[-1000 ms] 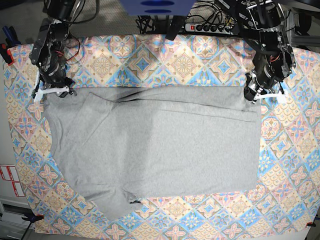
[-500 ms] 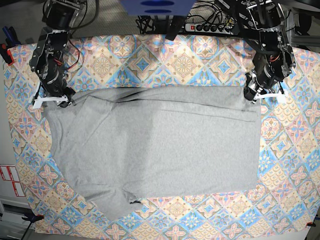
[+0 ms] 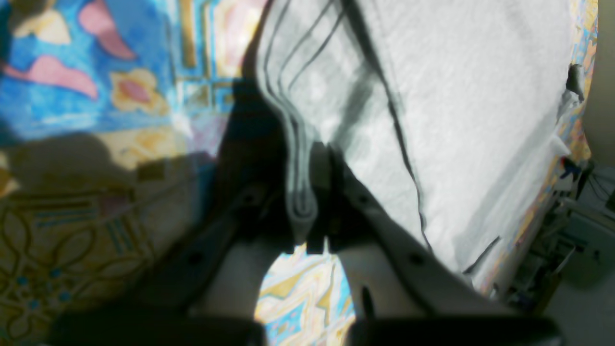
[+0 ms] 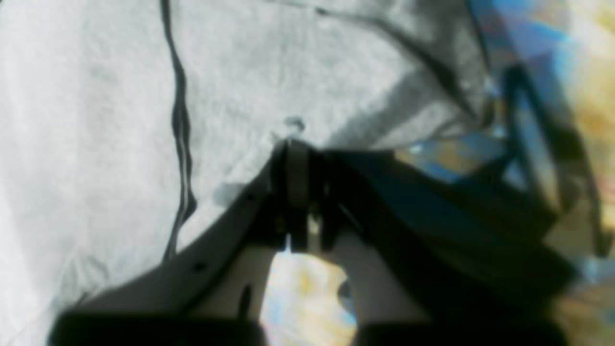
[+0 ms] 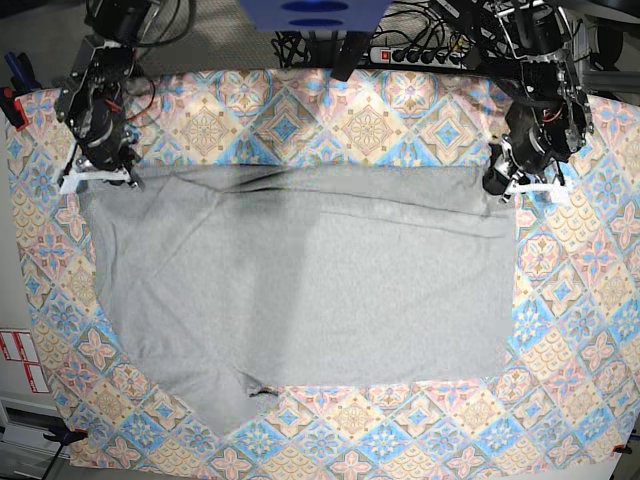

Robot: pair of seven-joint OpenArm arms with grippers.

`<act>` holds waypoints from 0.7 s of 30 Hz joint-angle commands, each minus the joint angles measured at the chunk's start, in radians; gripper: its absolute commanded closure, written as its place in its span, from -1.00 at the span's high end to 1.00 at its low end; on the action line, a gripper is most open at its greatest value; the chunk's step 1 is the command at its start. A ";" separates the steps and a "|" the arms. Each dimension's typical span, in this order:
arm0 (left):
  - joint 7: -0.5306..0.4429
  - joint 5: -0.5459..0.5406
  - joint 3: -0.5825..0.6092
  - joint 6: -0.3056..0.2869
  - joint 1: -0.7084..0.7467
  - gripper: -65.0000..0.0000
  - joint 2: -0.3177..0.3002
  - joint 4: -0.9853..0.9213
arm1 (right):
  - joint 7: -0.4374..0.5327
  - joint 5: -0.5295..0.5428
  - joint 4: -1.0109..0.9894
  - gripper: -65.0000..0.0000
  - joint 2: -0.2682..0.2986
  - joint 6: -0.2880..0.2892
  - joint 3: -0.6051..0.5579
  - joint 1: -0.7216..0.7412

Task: Fold the T-shirt properly
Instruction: 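Drag the gripped shirt toward the robot base with both grippers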

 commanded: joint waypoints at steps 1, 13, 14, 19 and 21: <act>0.028 0.021 0.000 0.012 0.022 -1.00 -0.020 0.006 | 0.009 -0.003 0.033 -1.00 0.017 -0.003 0.016 -0.013; 0.028 0.021 0.000 -0.039 0.217 -1.00 -0.062 0.083 | 0.007 -0.003 0.193 -1.00 0.014 -0.003 0.033 -0.226; 0.028 0.021 0.000 -0.041 0.242 -1.00 -0.062 0.106 | 0.007 -0.003 0.199 -1.00 0.014 -0.003 0.033 -0.240; 0.027 0.021 -0.001 -0.042 0.335 -1.00 -0.063 0.209 | -0.047 -0.003 0.211 -1.00 0.012 -0.003 0.033 -0.300; 0.027 0.021 -0.003 -0.042 0.357 -1.00 -0.063 0.221 | -0.062 -0.003 0.211 -1.00 0.012 -0.003 0.033 -0.309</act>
